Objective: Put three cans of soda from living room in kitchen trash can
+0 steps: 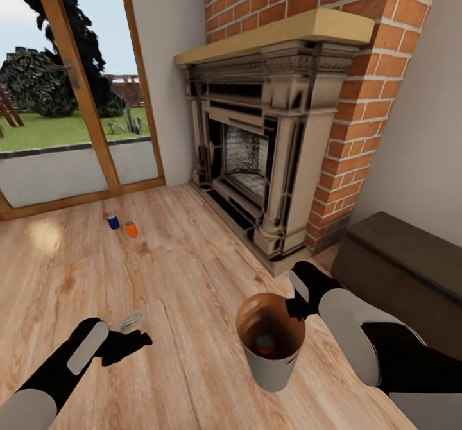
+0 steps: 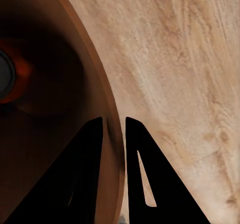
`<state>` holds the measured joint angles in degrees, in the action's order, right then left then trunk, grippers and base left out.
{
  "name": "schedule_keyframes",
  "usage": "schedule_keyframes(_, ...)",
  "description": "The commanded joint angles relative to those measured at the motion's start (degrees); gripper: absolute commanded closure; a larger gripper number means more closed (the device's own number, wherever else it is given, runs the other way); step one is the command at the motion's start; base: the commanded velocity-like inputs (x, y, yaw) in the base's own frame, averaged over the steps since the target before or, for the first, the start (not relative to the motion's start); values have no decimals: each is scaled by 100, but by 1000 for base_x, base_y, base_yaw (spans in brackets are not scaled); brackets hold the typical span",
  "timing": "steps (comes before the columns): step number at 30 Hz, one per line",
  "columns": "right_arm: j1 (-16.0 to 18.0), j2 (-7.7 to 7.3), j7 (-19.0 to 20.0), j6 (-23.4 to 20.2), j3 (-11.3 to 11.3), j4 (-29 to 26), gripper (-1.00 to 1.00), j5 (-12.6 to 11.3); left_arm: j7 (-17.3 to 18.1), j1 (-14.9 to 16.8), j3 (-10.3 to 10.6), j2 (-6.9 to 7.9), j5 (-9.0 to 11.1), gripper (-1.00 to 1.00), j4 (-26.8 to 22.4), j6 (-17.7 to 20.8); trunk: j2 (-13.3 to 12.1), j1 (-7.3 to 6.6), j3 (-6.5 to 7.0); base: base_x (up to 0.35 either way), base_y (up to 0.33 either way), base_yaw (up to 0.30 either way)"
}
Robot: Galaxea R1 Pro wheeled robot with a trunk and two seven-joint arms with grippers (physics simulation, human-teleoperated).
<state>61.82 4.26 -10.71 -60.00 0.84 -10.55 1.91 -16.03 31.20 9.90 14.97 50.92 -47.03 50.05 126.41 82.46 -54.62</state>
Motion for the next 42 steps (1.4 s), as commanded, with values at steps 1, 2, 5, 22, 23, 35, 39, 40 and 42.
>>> schedule_keyframes(1,-10,-1,10,0,26,0,100,-57,-7,0,24,-1,-3,-100,0,-1,-41,-23,17,0,0,88)
schedule_keyframes(2,-17,0,10,0,25,0,100,-57,-10,0,35,-1,-3,-100,0,-2,-82,-45,34,0,0,70)
schedule_keyframes(5,-62,-2,8,0,26,-30,100,-52,-22,0,137,-6,0,-100,0,-3,-202,-111,87,0,0,38)
schedule_keyframes(22,-114,-26,40,0,38,-40,100,-59,-37,0,456,-106,10,-100,174,-95,-884,-484,391,0,0,46)
schedule_keyframes(23,-129,-27,43,0,38,-46,100,-59,-36,0,458,-106,10,-100,210,-110,-924,-506,409,0,0,4)
schedule_keyframes(35,-234,-19,59,0,39,-27,100,-67,-28,0,468,-111,5,-100,392,-210,-1405,-770,624,0,0,1)
schedule_keyframes(39,-333,-12,57,0,29,-58,100,-63,-26,0,462,-129,6,-100,395,-274,-1445,-792,642,0,0,0)
schedule_keyframes(40,-368,-6,55,0,26,-64,100,-62,-25,0,461,-131,6,-100,395,-313,-1445,-792,642,0,0,0)
schedule_keyframes(42,-395,-4,48,82,25,-63,100,-60,-24,0,461,-132,6,-100,396,-337,-1445,-792,642,0,0,0)
